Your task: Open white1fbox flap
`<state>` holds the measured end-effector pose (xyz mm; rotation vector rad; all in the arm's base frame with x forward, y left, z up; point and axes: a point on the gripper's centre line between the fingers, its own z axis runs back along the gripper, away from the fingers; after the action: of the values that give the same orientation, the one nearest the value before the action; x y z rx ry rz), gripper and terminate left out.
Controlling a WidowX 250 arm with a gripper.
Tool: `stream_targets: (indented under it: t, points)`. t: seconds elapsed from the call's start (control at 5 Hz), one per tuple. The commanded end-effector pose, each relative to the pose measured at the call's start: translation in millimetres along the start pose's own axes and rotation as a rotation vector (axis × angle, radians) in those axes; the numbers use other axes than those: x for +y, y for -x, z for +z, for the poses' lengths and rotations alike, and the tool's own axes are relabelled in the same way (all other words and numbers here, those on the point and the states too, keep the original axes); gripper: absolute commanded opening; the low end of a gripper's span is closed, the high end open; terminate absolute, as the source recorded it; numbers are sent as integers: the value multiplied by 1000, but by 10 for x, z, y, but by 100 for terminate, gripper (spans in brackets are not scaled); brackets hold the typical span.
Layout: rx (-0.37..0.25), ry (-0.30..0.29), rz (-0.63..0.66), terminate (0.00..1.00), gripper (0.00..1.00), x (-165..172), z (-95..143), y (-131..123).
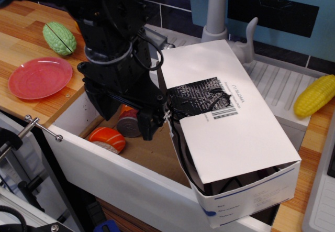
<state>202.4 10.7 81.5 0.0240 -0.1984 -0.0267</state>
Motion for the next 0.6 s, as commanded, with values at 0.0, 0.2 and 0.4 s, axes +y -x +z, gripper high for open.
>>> stream_targets:
  t: [0.0, 0.2, 0.4]
  points:
    - [0, 0, 0, 0, 100, 0, 0, 0]
    - [15, 78, -142, 0, 100, 28, -28, -42]
    - [2, 124, -290, 0, 100, 31, -105, -122]
